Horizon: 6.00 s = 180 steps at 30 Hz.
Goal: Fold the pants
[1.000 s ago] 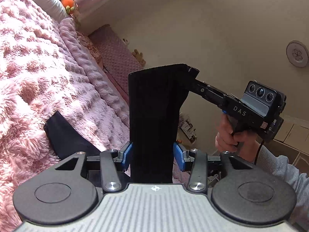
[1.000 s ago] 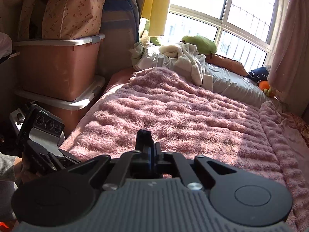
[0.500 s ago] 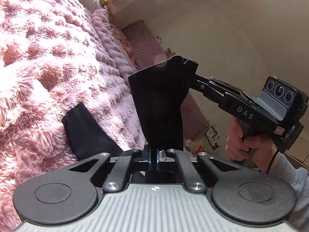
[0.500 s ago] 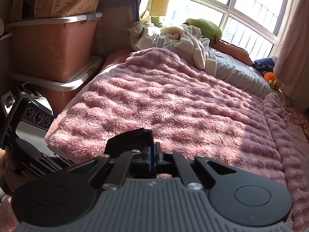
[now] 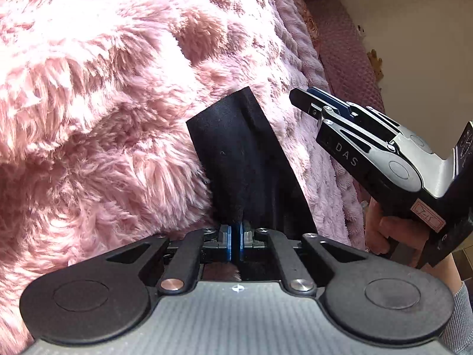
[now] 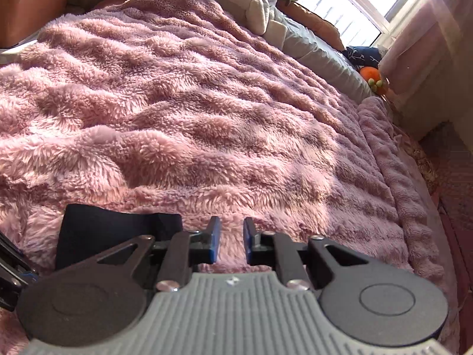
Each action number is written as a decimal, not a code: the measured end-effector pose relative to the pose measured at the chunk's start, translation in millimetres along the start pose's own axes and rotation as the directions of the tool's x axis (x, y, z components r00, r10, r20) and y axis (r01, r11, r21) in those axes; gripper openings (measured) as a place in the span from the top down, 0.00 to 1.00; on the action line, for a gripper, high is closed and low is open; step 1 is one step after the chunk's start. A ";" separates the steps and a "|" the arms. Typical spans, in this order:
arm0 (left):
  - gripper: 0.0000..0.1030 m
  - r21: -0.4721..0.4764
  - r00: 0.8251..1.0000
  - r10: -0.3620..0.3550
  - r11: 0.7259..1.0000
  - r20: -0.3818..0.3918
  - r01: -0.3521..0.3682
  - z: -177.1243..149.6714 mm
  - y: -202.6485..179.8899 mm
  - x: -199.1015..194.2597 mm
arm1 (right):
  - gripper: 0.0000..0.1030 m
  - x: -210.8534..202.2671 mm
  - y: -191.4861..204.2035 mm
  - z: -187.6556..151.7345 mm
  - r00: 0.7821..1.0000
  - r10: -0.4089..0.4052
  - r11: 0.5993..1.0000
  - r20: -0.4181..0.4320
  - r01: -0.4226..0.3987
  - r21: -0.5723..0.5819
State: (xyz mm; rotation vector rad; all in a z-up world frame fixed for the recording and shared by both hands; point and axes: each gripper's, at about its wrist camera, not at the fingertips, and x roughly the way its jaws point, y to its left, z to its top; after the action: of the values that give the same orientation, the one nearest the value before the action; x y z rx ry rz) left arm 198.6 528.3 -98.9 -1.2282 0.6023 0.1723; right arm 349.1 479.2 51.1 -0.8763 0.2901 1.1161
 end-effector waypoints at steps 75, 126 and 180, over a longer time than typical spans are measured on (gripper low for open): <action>0.79 -0.139 0.974 -0.180 0.977 -0.139 0.161 -170.9 -45.2 50.1 | 0.51 -321.7 71.6 -290.7 0.997 0.048 0.814 -0.054 -0.007 0.581; 0.46 -0.125 0.973 -0.224 0.969 -0.060 0.215 -137.9 -24.9 26.8 | 0.51 -476.3 144.8 -417.7 0.811 -0.374 0.698 -0.451 0.566 0.439; 0.96 -0.244 0.976 -0.167 0.950 0.139 0.197 -10.6 23.6 16.2 | 0.72 -576.8 104.5 -674.0 0.733 -0.539 -0.730 -0.414 -0.162 0.664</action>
State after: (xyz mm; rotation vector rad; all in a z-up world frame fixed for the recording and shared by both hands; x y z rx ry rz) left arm 198.2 523.6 -129.0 -1.5066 0.3689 0.1691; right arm 144.1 -380.2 -80.4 1.2941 0.4720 -0.2349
